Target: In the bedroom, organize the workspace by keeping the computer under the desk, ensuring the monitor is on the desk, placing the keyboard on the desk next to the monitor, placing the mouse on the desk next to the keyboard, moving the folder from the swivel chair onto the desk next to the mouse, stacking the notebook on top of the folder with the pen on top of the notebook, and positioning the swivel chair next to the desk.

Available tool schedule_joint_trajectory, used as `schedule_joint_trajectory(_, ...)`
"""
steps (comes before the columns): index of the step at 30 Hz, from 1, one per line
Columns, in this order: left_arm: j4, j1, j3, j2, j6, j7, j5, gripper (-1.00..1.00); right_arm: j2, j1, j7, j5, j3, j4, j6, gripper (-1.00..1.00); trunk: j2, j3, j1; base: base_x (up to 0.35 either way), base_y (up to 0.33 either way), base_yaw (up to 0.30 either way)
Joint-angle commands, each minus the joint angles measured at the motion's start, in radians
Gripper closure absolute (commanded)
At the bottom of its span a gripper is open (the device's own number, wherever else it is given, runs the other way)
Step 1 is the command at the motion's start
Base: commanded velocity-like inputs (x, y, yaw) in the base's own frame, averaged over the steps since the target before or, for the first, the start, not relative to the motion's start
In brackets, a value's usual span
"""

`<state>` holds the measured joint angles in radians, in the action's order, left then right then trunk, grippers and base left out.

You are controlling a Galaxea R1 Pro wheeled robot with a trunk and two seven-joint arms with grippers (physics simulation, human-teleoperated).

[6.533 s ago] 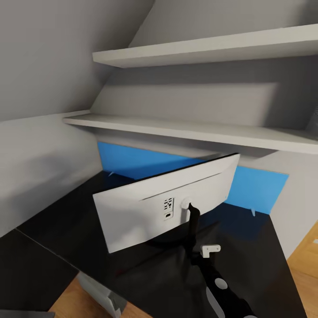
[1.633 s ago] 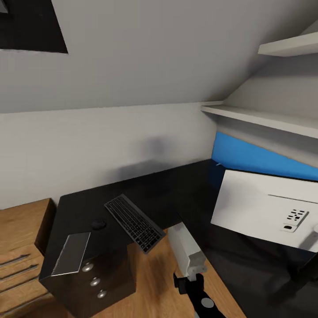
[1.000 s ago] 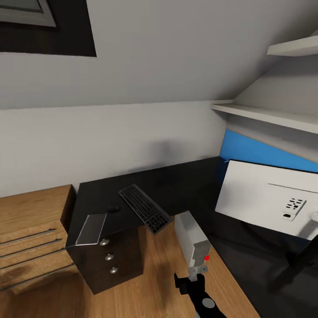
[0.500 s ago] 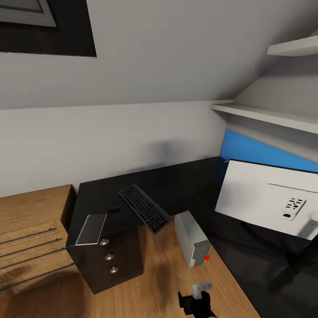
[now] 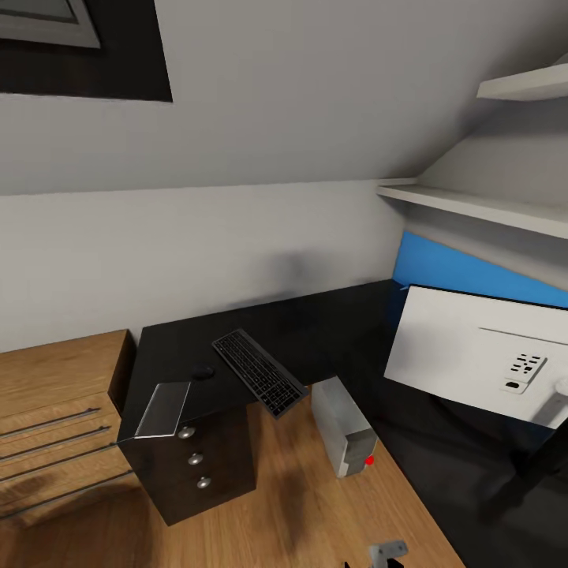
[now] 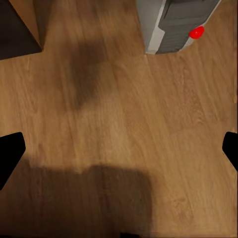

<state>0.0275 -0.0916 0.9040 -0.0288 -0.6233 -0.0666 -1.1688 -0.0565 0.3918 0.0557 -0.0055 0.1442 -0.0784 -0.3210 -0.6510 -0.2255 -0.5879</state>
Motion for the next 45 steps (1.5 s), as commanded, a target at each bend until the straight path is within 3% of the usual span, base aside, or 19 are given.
schedule_joint_trajectory(1, -0.001, -0.001, 0.004, 0.0, -0.003, -0.007, -0.011, -1.0, 0.004, 0.001, 0.006, -0.001, 0.008, 0.003, -0.011, -1.0, -0.001, -0.001, 0.0, 0.0, 0.0, 0.0)
schedule_joint_trajectory(5, -0.001, -0.001, 0.003, 0.0, -0.001, -0.007, -0.011, -1.0, 0.016, 0.001, 0.006, 0.001, 0.009, 0.021, -0.057, -1.0, -0.001, -0.001, 0.0, 0.0, 0.0, 0.0)
schedule_joint_trajectory(13, -0.001, -0.001, 0.001, 0.001, -0.002, -0.007, -0.011, -1.0, 0.024, 0.001, 0.004, 0.006, 0.01, 0.078, -0.077, -1.0, -0.001, -0.001, 0.0, 0.0, 0.0, 0.0)
schedule_joint_trajectory(17, -0.001, -0.001, 0.001, 0.001, -0.002, -0.006, -0.011, -1.0, 0.031, -0.027, 0.003, 0.012, 0.011, 0.093, -0.087, -1.0, -0.001, -0.001, 0.0, 0.0, 0.0, 0.0)
schedule_joint_trajectory(20, -0.001, -0.001, 0.001, 0.001, -0.003, -0.006, -0.011, -1.0, 0.034, -0.068, 0.003, 0.039, 0.012, 0.096, -0.129, -1.0, -0.001, -0.001, 0.0, 0.0, 0.0, 0.0)
schedule_joint_trajectory(23, -0.001, -0.001, 0.001, 0.001, -0.003, -0.005, -0.011, -1.0, 0.035, -0.12, 0.004, 0.107, 0.012, 0.098, -0.236, -1.0, -0.001, -0.001, 0.0, 0.0, 0.0, 0.0)
schedule_joint_trajectory(29, -0.001, -0.001, 0.001, 0.001, -0.003, -0.004, -0.011, -1.0, 0.038, -0.186, 0.004, 0.156, 0.012, 0.098, -0.34, -1.0, -0.001, -0.001, 0.0, 0.0, 0.0, 0.0)
schedule_joint_trajectory(37, -0.001, -0.001, 0.001, 0.001, -0.027, -0.005, -0.011, -1.0, 0.058, -0.242, 0.001, 0.161, 0.011, 0.101, -0.435, -1.0, -0.001, -0.001, 0.0, 0.0, 0.0, 0.0)
schedule_joint_trajectory(45, -0.001, -0.001, 0.001, 0.001, -0.038, -0.005, -0.011, -1.0, 0.05, -0.251, 0.001, 0.157, 0.011, 0.101, -0.455, -1.0, -0.001, 0.001, 0.0, 0.0, 0.0, -0.042)
